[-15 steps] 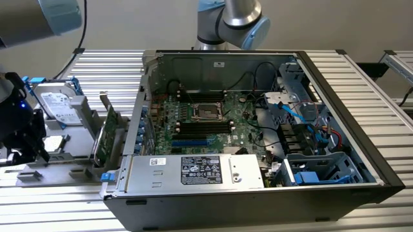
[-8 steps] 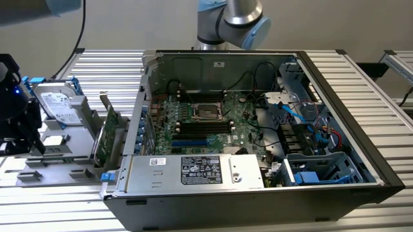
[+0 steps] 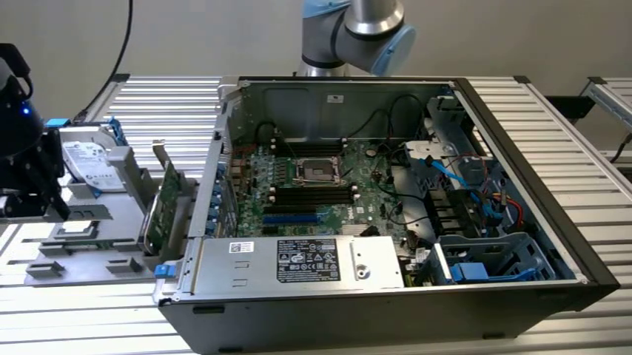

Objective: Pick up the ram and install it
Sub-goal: 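Pick up the ram and move it above insertion slot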

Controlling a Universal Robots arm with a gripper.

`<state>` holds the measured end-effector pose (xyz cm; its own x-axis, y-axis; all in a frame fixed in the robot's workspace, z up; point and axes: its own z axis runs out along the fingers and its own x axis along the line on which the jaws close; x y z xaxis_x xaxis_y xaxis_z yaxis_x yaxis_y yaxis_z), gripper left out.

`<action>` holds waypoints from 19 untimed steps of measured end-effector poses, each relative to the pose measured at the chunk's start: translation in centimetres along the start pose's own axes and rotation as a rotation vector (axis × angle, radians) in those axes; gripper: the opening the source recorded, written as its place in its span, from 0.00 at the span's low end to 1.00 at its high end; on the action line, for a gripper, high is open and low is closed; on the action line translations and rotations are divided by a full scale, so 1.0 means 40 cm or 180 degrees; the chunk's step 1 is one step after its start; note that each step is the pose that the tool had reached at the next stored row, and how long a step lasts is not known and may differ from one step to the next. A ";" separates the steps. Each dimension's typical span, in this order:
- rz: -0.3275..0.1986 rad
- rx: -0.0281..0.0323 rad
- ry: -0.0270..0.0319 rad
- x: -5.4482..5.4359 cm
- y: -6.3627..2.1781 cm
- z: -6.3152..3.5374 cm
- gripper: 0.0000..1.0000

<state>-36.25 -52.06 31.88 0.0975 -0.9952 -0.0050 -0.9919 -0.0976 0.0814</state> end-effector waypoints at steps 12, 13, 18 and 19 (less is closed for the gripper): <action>-0.0002 -0.0019 -0.0023 0.011 -0.107 -0.123 0.14; -0.0002 -0.0019 -0.0025 0.012 -0.116 -0.132 0.14; -0.0004 -0.0018 -0.0038 0.017 -0.169 -0.173 0.14; -0.0005 -0.0018 -0.0040 0.018 -0.180 -0.179 0.14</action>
<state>-28.45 -52.07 38.44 0.0981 -0.9950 -0.0177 -0.9912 -0.0992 0.0871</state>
